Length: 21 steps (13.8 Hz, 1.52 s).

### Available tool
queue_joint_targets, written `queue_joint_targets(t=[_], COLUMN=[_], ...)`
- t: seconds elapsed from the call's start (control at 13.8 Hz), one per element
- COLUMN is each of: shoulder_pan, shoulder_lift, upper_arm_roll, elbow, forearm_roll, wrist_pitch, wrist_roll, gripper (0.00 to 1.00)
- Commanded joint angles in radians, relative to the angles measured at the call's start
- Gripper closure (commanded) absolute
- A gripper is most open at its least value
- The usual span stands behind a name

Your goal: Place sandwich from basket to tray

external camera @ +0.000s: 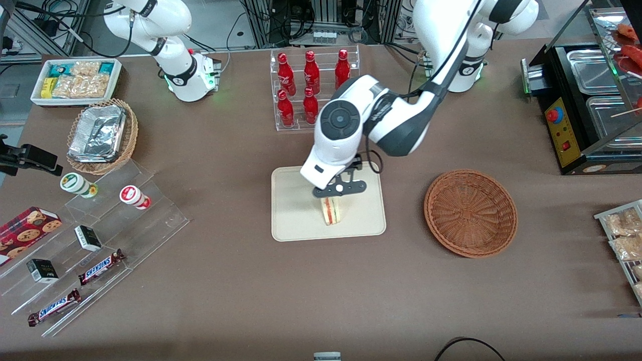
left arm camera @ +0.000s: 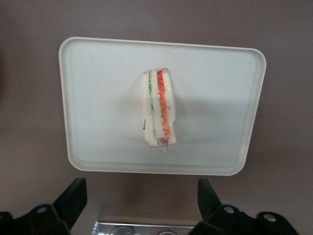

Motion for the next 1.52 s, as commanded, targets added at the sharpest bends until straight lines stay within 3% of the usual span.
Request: queue_joint_targets(t=[0.0,0.15,0.29,0.73,1.02,1.31,1.45], shoulder_pan=[0.085,0.136,0.199,0.414,0.446,0.617,0.644], shoulder_lift=[-0.047,-0.093,-0.183,-0.444,-0.549,-0.609,-0.626], upper_arm_roll=[0.001,0.016,0.017,0.019,0.021,-0.036,-0.038], elbow=[-0.056,-0.095,-0.196,-0.392,-0.423,-0.414,-0.406], forearm_roll=[-0.005,0.02,0.104,0.114,0.124,0.129,0.126], wrist_pitch=[-0.069,-0.134,-0.157,-0.155,-0.198,-0.252,-0.261], wrist_roll=[0.215,0.254,0.449,0.823,0.886,0.978,0.989], gripper=[0.0,0.0,0.0,0.0,0.0,0.0,0.0])
